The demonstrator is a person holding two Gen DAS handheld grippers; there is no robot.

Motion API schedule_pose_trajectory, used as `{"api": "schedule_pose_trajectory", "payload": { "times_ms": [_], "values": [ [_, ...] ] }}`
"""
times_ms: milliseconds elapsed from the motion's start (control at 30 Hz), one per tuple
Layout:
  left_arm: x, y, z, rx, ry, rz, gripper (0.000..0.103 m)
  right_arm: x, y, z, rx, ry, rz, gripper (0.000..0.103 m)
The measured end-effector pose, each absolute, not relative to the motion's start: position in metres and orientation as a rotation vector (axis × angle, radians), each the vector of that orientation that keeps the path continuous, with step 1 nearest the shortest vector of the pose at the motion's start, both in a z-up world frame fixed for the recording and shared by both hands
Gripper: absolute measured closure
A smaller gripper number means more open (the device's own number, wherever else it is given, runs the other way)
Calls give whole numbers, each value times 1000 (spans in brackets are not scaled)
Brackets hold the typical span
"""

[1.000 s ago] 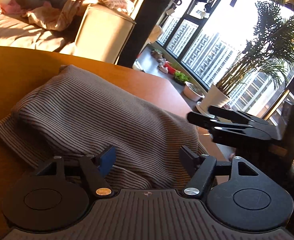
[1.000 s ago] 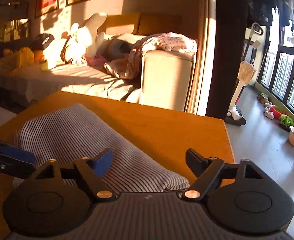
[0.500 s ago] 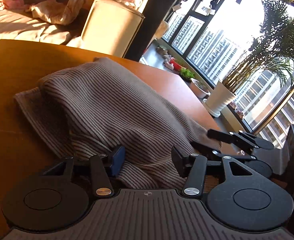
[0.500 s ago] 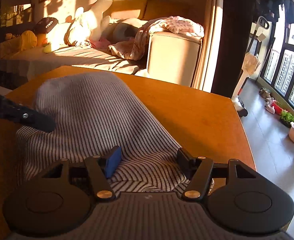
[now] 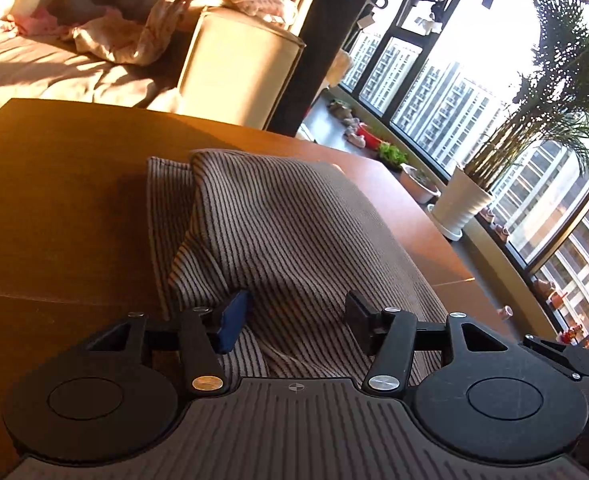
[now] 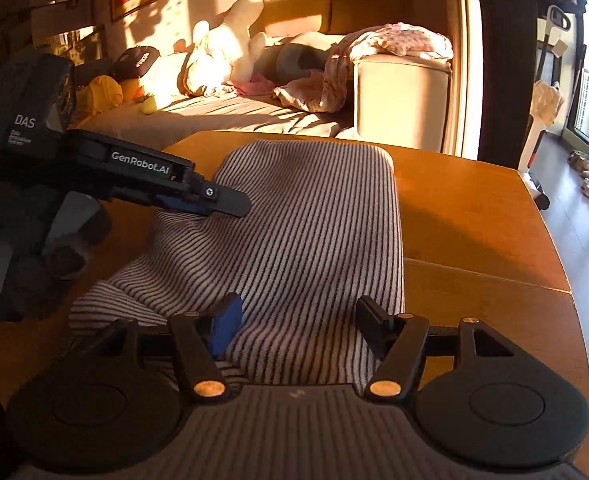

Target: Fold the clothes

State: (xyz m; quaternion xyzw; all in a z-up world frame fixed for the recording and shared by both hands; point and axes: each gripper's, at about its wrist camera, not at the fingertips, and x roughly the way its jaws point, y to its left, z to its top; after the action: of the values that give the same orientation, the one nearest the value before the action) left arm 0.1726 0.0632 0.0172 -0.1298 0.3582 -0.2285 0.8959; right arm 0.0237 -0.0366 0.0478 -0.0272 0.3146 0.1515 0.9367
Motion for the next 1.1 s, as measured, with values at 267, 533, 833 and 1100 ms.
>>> {"api": "schedule_pose_trajectory", "payload": {
  "times_ms": [267, 533, 833, 1100],
  "values": [
    [167, 65, 16, -241, 735, -462, 35, 13, -39, 66, -65, 574, 335, 33],
    [166, 64, 18, -234, 739, -455, 35, 18, -41, 42, -37, 641, 332, 34],
    [111, 62, 27, -74, 726, -476, 24, -8, -42, 45, -243, 728, 345, 20],
    [66, 54, 28, 71, 729, -514, 23, -41, -26, 71, -328, 528, 305, 50]
  ]
}}
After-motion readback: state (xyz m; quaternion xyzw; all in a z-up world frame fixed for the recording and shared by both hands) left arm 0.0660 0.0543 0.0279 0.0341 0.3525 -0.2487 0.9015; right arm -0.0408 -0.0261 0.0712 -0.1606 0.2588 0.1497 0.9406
